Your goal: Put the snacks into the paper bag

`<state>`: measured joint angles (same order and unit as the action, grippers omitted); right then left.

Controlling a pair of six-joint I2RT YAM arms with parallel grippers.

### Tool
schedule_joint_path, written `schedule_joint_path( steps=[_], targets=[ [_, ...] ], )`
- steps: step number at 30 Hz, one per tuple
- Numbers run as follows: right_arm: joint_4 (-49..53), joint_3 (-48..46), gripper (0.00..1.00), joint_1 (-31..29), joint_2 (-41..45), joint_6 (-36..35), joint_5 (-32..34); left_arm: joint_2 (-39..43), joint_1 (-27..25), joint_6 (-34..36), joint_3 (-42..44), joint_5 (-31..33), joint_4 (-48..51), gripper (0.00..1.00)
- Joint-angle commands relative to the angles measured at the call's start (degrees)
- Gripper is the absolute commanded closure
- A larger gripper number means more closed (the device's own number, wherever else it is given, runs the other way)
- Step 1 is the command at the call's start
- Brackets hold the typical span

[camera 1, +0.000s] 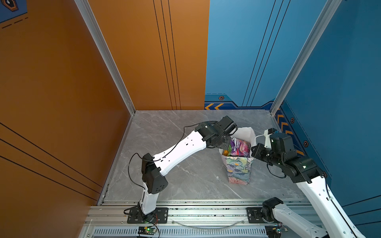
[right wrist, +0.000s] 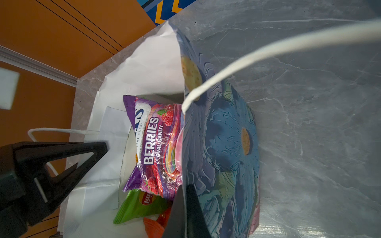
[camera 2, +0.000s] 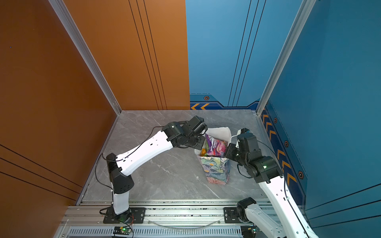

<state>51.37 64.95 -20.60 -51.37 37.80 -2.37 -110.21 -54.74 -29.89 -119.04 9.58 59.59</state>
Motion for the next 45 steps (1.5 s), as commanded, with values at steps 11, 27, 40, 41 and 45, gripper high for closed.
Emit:
schedule_joint_path(
  steps=[11,27,40,41,45],
  targets=[
    [-13.3,19.2,1.00,-9.6,-16.4,1.4,2.3,23.4,14.5,-3.8,14.1,4.6,-18.0,1.00],
    [-15.4,20.3,1.00,-15.6,-34.6,-0.6,7.4,25.3,22.0,-5.3,36.0,-5.6,-24.7,0.93],
    [-9.3,25.1,0.27,-15.6,-32.0,-2.6,16.5,27.7,22.2,-3.2,30.8,-8.6,-22.0,0.19],
    [-8.9,25.2,0.18,-15.5,-31.5,-2.7,17.6,28.6,22.1,-3.6,30.8,-8.3,-21.8,0.15],
    [-7.9,25.4,0.00,-14.8,-29.7,-3.3,19.3,33.2,21.5,-4.5,31.4,-6.2,-22.6,0.02]
  ],
)
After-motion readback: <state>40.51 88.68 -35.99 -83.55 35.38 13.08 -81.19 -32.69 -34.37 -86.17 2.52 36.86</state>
